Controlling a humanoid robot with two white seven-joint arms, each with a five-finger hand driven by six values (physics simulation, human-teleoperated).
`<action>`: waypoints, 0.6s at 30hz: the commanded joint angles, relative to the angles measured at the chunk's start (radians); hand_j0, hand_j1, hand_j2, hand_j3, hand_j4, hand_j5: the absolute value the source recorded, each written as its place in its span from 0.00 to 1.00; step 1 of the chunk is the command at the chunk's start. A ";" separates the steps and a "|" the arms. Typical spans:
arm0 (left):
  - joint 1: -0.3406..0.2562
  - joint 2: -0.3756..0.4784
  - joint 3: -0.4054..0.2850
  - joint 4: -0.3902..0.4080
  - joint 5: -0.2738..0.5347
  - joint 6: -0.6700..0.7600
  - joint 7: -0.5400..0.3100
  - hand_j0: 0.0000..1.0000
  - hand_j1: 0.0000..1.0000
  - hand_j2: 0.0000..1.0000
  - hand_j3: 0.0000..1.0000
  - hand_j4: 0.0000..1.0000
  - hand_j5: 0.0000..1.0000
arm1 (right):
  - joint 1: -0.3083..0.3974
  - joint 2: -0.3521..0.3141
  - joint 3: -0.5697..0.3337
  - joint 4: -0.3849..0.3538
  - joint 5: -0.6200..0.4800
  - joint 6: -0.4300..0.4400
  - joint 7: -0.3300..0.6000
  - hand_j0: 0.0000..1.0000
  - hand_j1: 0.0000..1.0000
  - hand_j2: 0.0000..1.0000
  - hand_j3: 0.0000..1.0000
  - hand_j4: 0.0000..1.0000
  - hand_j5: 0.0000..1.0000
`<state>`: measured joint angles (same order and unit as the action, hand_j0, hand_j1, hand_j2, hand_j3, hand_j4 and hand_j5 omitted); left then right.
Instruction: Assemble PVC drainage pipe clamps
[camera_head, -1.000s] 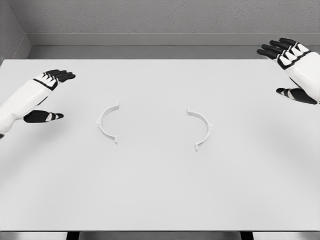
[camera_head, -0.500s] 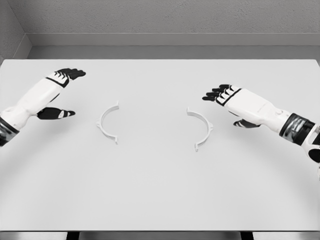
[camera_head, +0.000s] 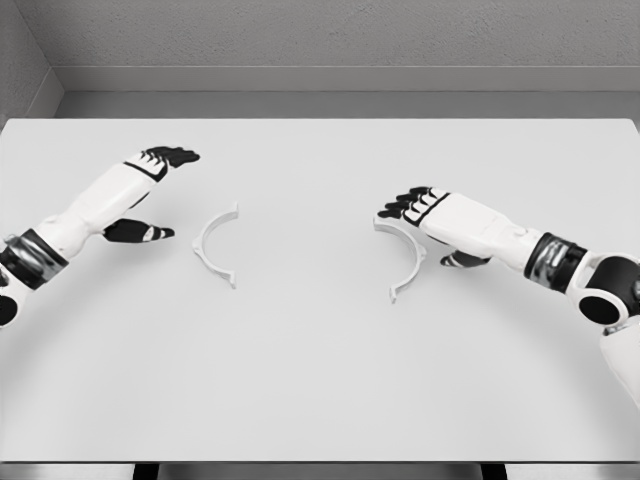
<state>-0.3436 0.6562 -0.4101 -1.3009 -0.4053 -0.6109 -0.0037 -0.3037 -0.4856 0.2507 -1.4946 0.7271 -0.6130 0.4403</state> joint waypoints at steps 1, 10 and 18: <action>0.000 -0.004 -0.012 0.008 0.006 0.000 0.001 1.00 1.00 1.00 1.00 1.00 1.00 | -0.002 0.009 0.002 0.034 -0.006 0.002 -0.002 1.00 1.00 1.00 1.00 1.00 1.00; -0.023 -0.021 -0.021 0.049 -0.007 0.000 0.001 1.00 1.00 1.00 1.00 1.00 1.00 | -0.021 0.041 0.009 0.068 -0.005 0.002 0.000 1.00 1.00 1.00 1.00 1.00 1.00; -0.041 -0.030 -0.053 0.086 -0.009 0.000 0.001 1.00 1.00 1.00 1.00 1.00 1.00 | -0.040 0.051 0.027 0.066 0.002 0.002 0.002 1.00 1.00 1.00 1.00 1.00 1.00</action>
<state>-0.3850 0.6261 -0.4529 -1.2239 -0.4199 -0.6108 -0.0036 -0.3436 -0.4352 0.2720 -1.4278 0.7348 -0.6130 0.4413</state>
